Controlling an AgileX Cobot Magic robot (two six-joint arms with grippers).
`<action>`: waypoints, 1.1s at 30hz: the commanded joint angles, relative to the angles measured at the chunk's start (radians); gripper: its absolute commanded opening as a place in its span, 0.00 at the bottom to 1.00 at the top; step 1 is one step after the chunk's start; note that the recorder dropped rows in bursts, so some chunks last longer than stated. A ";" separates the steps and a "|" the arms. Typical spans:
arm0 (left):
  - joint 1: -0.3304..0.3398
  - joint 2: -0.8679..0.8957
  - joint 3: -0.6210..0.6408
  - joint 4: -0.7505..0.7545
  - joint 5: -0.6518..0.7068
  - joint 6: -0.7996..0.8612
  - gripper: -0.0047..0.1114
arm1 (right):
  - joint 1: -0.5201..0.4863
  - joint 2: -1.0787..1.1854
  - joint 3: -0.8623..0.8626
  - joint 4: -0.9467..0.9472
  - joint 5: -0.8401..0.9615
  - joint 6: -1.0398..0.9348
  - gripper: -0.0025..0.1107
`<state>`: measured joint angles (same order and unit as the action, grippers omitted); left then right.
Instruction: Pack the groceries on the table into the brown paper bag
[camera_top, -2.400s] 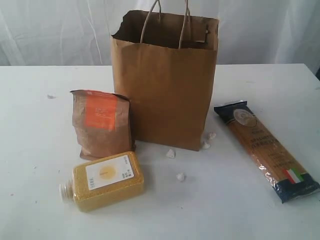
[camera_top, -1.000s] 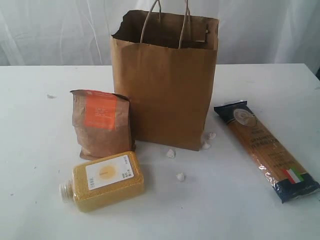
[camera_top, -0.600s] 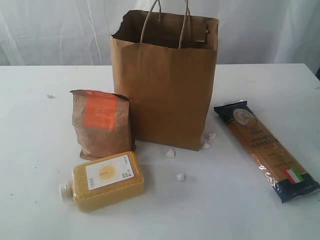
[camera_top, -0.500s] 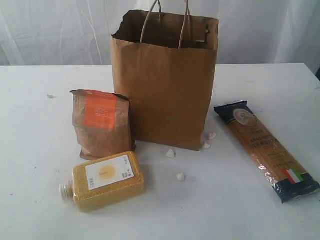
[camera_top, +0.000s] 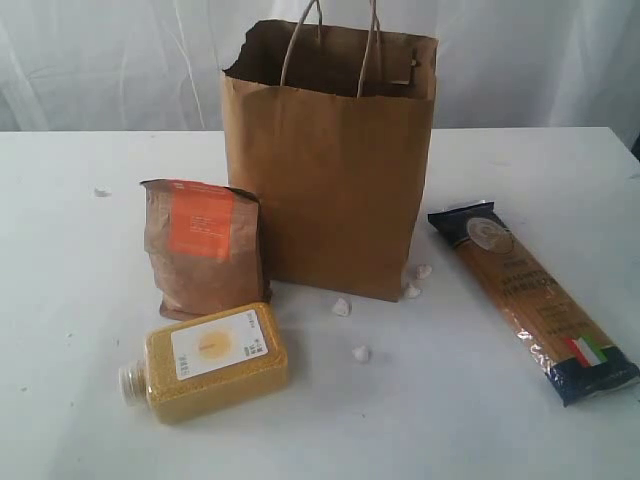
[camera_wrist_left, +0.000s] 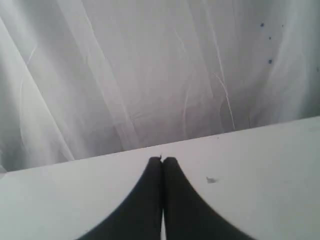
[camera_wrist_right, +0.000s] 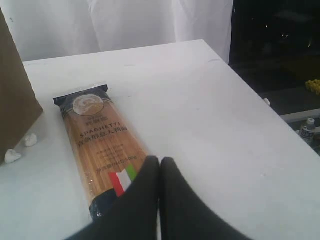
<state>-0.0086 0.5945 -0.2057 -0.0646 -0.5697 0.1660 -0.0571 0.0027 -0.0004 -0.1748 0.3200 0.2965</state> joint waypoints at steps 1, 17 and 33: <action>-0.006 0.060 -0.022 0.166 -0.108 -0.373 0.04 | -0.002 -0.003 0.000 -0.001 -0.007 0.002 0.02; -0.179 0.435 -0.425 1.037 0.639 -1.015 0.04 | -0.002 -0.003 0.000 -0.001 -0.007 0.002 0.02; -0.303 0.802 -0.812 0.065 1.333 0.037 0.04 | -0.002 -0.003 0.000 -0.001 -0.007 0.002 0.02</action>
<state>-0.3052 1.3930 -0.9643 0.1519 0.7037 0.0521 -0.0571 0.0027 -0.0004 -0.1748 0.3200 0.2965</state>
